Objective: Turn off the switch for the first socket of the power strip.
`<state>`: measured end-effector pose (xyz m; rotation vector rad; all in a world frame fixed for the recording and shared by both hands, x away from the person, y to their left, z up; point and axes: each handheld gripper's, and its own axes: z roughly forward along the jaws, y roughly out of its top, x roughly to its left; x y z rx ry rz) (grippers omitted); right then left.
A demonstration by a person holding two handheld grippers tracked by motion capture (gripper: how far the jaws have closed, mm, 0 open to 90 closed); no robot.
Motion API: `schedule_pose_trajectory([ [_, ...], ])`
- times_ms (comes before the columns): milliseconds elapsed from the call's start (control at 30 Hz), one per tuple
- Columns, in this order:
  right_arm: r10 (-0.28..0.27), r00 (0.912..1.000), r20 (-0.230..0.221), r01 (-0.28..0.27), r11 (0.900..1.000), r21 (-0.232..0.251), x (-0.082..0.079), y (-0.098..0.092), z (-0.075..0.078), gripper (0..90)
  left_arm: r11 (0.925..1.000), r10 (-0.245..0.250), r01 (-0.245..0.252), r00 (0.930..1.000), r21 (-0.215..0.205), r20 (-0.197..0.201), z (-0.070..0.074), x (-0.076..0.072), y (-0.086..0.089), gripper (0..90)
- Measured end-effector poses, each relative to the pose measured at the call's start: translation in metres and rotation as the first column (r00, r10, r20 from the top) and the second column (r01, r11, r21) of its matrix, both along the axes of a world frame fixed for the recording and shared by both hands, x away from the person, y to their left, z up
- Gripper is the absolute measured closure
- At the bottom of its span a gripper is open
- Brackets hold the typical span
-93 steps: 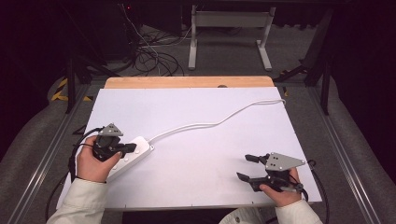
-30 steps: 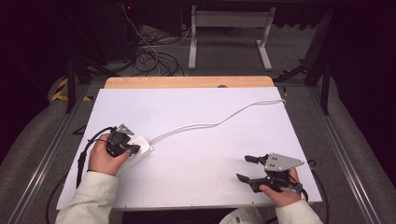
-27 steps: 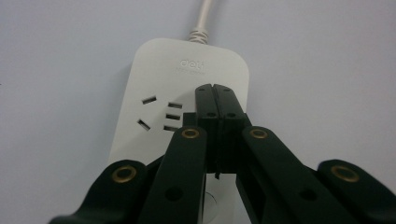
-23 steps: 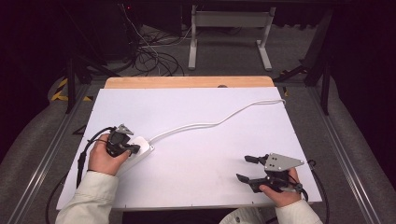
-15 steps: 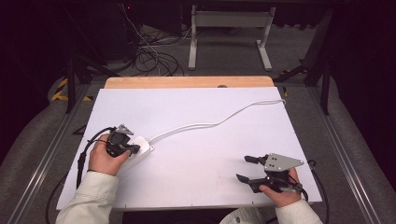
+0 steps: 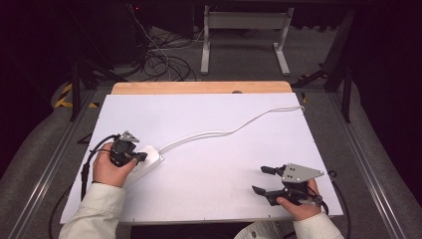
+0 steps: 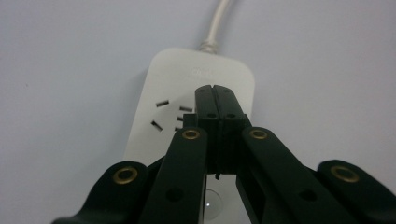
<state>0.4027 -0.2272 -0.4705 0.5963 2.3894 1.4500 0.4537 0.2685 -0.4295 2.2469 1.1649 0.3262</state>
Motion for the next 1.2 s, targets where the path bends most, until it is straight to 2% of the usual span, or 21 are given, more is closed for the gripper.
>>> schedule_pose_trajectory([
  [133,0.0,1.0,0.0,0.0,1.0,-0.001,0.001,0.001,0.0,28.9,0.9998,-0.017,0.017,0.9993,0.003,0.032,0.011,-0.006,-0.004,90.0],
  [300,-0.002,1.0,0.003,0.002,1.0,-0.003,0.0,0.001,0.0,28.9,0.9995,-0.013,0.012,0.9994,0.028,0.032,0.017,-0.01,-0.007,90.0],
  [500,-0.006,1.0,-0.002,0.006,1.0,0.0,0.0,0.0,0.0,28.9,0.9998,-0.02,0.019,0.9985,0.011,0.051,0.025,-0.014,-0.007,90.0],
  [767,-0.005,1.0,-0.001,0.005,1.0,-0.003,0.0,0.0,0.0,28.9,0.9995,-0.03,0.03,0.9981,-0.008,0.054,0.027,-0.017,-0.007,90.0],
  [900,-0.008,1.0,-0.001,0.008,1.0,0.0,0.0,0.0,0.0,28.9,0.995,-0.048,0.054,0.9962,-0.084,0.073,0.031,-0.02,-0.006,90.0],
  [933,-0.008,1.0,-0.001,0.008,1.0,0.0,0.0,0.0,0.0,28.9,0.995,-0.048,0.054,0.9962,-0.084,0.073,0.031,-0.02,-0.006,90.0],
  [967,-0.01,1.0,-0.001,0.01,1.0,-0.002,0.0,0.0,0.0,28.9,0.993,-0.05,0.059,0.9944,-0.102,0.093,0.033,-0.021,-0.006,90.0],
  [1000,-0.01,0.9999,-0.001,0.01,1.0,-0.001,0.0,0.0,0.0,28.9,0.9893,-0.047,0.059,0.9942,-0.133,0.097,0.034,-0.023,-0.005,90.0],
  [1067,-0.011,0.9999,0.003,0.011,1.0,-0.002,0.0,-0.001,0.0,28.9,0.9841,-0.051,0.071,0.9913,-0.163,0.121,0.037,-0.025,-0.003,90.0],
  [1200,-0.011,0.9999,0.005,0.011,1.0,0.0,-0.001,0.0,0.001,28.8,0.9803,-0.058,0.087,0.9848,-0.177,0.164,0.043,-0.034,-0.001,89.9],
])
